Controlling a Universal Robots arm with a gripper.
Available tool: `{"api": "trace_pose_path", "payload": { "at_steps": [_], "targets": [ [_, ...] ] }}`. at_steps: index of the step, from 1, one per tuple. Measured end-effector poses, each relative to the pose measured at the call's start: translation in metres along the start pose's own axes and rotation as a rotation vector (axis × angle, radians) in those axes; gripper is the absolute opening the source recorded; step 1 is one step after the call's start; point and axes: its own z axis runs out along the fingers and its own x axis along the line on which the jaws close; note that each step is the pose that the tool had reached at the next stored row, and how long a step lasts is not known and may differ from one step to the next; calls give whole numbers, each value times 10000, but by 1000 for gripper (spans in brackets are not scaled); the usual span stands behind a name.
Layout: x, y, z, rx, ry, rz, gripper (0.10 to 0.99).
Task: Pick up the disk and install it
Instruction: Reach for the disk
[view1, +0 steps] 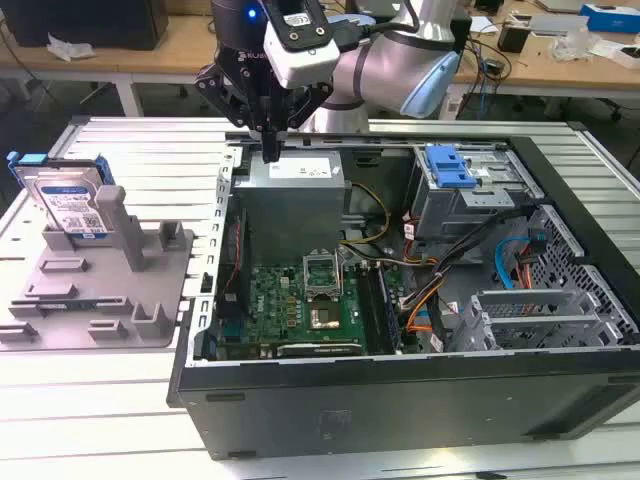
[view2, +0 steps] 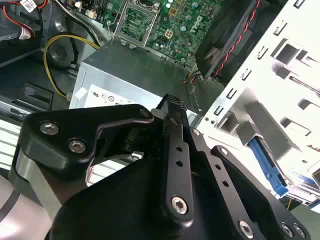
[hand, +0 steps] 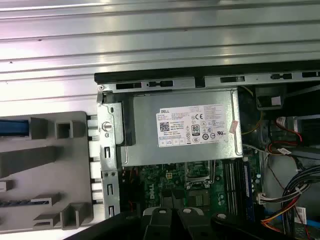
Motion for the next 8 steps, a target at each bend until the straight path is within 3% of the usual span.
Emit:
{"api": "trace_pose_path", "payload": {
  "at_steps": [8],
  "targets": [
    [0,0,0,0,0,0,106]
  ]
}}
